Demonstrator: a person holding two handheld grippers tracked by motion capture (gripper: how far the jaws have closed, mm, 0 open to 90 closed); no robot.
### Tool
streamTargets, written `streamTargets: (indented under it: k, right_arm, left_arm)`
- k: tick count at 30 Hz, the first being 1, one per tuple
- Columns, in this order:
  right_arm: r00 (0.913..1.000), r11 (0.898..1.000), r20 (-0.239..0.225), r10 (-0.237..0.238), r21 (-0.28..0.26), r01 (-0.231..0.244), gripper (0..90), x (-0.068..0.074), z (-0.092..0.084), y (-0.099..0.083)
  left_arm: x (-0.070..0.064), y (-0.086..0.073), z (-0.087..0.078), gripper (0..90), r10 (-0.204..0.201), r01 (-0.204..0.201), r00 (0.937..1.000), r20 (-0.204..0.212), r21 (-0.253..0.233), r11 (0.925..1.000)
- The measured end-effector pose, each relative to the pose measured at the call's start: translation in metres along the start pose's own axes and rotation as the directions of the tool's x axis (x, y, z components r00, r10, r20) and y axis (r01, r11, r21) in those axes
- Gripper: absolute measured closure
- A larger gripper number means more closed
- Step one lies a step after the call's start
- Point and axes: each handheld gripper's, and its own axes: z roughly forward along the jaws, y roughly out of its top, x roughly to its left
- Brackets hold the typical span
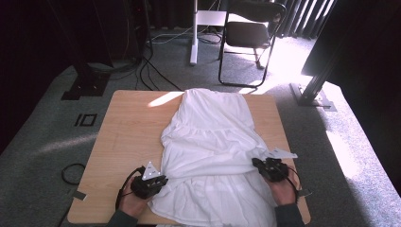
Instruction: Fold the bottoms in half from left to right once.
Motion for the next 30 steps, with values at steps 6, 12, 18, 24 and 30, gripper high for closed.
streamTargets:
  k: [6, 12, 18, 24, 30]
  right_arm:
    - [0.9985, 0.998, 0.002, 0.054, -0.017, -0.054, 88.2, -0.009, -0.036, -0.036]
    - [0.9897, 0.989, 0.041, 0.137, -0.058, -0.135, 88.2, -0.012, -0.073, -0.074]
    - [0.9758, 0.979, 0.079, 0.204, -0.042, -0.201, 87.3, -0.019, -0.093, -0.106]
    - [0.9787, 0.984, 0.107, 0.175, -0.027, -0.174, 60.1, -0.019, -0.085, -0.102]
    - [0.9855, 0.988, 0.077, 0.151, -0.039, -0.148, 52.4, -0.021, -0.066, -0.084]
  left_arm:
    - [-0.01, -0.005, -0.014, 84.2, 0.018, -0.012, 0.9941, 0.107, -0.049, 0.9987]
    - [-0.019, -0.009, -0.023, 72.1, 0.02, -0.009, 0.9879, 0.154, -0.074, 0.9972]
    - [-0.008, -0.01, -0.037, 56.4, -0.028, 0.056, 0.9863, 0.163, -0.167, 0.9844]
    - [-0.002, 0.002, -0.022, 52.8, -0.04, 0.054, 0.9951, 0.091, -0.147, 0.9877]
    - [-0.004, 0.016, 0.011, 53.3, -0.01, 0.016, 0.9975, 0.07, -0.079, 0.9967]
